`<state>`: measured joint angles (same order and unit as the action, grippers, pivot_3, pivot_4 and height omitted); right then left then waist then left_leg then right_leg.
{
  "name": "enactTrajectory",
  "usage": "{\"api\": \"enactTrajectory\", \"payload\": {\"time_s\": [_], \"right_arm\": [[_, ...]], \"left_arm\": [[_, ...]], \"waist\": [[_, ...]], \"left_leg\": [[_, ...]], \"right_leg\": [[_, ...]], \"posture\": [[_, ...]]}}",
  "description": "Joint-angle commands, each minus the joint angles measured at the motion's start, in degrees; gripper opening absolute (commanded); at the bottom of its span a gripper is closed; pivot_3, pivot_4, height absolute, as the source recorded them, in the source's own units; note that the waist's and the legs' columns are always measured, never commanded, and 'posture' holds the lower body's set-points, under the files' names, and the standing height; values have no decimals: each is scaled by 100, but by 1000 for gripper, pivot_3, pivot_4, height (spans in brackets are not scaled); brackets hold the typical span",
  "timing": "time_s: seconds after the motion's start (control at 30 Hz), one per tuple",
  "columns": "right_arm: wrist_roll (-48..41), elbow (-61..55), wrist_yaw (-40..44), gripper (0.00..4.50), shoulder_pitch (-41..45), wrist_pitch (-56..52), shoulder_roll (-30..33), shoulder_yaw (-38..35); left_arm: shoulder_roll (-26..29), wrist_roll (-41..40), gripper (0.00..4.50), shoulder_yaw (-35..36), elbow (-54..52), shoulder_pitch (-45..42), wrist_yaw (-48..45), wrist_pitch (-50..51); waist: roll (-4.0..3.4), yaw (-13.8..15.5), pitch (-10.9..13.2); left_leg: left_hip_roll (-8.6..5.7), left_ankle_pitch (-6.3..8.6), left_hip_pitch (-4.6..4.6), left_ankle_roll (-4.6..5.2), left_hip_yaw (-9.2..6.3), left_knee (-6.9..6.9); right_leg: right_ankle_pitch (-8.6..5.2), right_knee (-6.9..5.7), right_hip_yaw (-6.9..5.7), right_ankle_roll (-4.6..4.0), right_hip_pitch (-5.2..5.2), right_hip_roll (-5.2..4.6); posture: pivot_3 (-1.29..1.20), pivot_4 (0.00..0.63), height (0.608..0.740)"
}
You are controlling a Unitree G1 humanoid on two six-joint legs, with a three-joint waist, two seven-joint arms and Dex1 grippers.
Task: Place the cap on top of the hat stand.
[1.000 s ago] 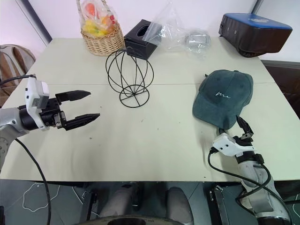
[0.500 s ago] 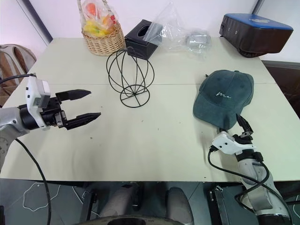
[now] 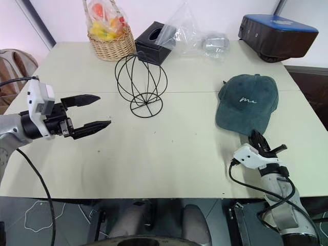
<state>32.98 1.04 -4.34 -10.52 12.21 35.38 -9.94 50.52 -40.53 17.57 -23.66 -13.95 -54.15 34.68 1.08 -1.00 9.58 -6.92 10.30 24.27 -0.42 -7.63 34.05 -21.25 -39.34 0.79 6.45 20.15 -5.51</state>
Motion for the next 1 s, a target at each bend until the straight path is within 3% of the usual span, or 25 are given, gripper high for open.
{"api": "enactTrajectory", "payload": {"time_s": [0.03,0.97,1.0], "right_arm": [[-6,0,-36,530,-37,-6,47,-5],[25,-116,-694,530,203,312,83,-133],[17,-114,-689,25,211,319,82,-127]], "left_arm": [[72,-79,4500,102,-158,-64,55,21],[77,-86,4500,4,-116,-296,111,102],[77,-78,4500,-4,-108,-307,106,97]], "waist": [[-1,11,0],[-3,18,1],[-3,17,1]], "left_leg": [[0,0,0,0,0,0],[-1,0,1,0,0,-3],[-1,0,1,0,0,-3]], "right_leg": [[0,0,0,0,0,0],[0,0,1,0,2,0],[0,0,1,0,2,0]], "posture": [[0,150,740],[0,150,740],[0,150,740]]}}
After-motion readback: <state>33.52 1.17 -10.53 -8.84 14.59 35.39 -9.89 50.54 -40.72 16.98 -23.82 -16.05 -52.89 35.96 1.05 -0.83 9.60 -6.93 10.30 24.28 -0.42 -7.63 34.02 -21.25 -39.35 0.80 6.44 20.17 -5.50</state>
